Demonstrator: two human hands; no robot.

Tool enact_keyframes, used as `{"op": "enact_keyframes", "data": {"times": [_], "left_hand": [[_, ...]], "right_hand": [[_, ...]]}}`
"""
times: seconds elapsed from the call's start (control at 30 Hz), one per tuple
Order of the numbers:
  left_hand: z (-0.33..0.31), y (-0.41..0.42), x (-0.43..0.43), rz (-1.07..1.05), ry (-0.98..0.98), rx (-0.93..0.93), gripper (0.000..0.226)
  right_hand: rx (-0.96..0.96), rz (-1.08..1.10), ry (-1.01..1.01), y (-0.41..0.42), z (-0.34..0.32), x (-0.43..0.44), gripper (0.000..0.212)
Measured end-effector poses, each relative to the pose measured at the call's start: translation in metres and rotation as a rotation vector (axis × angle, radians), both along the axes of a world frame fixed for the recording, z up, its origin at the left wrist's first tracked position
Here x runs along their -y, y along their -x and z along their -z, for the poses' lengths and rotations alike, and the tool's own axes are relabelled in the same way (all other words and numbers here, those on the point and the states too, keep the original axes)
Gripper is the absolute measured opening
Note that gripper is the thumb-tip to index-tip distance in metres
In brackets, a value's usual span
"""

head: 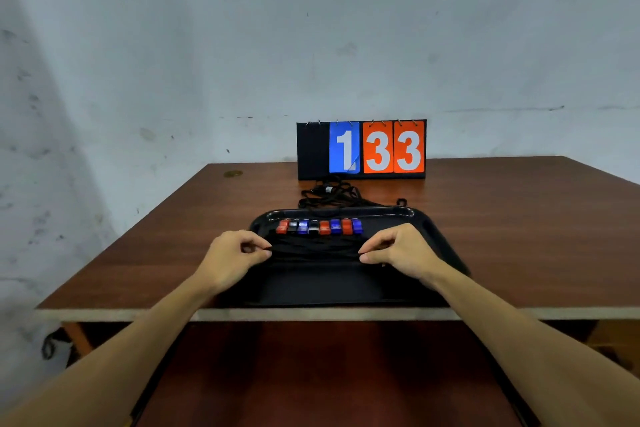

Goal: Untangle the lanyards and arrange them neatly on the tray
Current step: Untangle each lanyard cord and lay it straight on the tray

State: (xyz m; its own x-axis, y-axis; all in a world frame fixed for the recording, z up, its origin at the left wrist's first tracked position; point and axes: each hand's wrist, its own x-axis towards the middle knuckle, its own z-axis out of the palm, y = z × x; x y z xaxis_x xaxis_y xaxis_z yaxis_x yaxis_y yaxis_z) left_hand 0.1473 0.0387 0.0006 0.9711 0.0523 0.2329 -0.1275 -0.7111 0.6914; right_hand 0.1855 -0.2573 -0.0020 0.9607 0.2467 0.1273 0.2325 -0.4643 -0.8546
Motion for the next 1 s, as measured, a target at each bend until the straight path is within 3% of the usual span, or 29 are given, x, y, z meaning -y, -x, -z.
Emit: {"op": "enact_keyframes", "data": {"times": [0.17,0.33,0.77,1.0], "left_hand": [[0.013,0.0,0.002,-0.034,0.073,0.002,0.017],[0.015,0.003,0.007,-0.049,0.002,0.054,0.014],[0.015,0.004,0.006,-0.095,0.007,0.105,0.008],[0.016,0.003,0.006,-0.115,0.033,0.126,0.02]], "right_hand": [[0.039,0.028,0.056,-0.003,0.006,0.0,0.011],[0.1,0.025,0.107,-0.002,0.008,-0.003,0.018],[0.255,-0.009,0.272,-0.008,0.016,-0.005,0.011],[0.26,-0.005,0.322,-0.008,0.016,-0.006,0.008]]}}
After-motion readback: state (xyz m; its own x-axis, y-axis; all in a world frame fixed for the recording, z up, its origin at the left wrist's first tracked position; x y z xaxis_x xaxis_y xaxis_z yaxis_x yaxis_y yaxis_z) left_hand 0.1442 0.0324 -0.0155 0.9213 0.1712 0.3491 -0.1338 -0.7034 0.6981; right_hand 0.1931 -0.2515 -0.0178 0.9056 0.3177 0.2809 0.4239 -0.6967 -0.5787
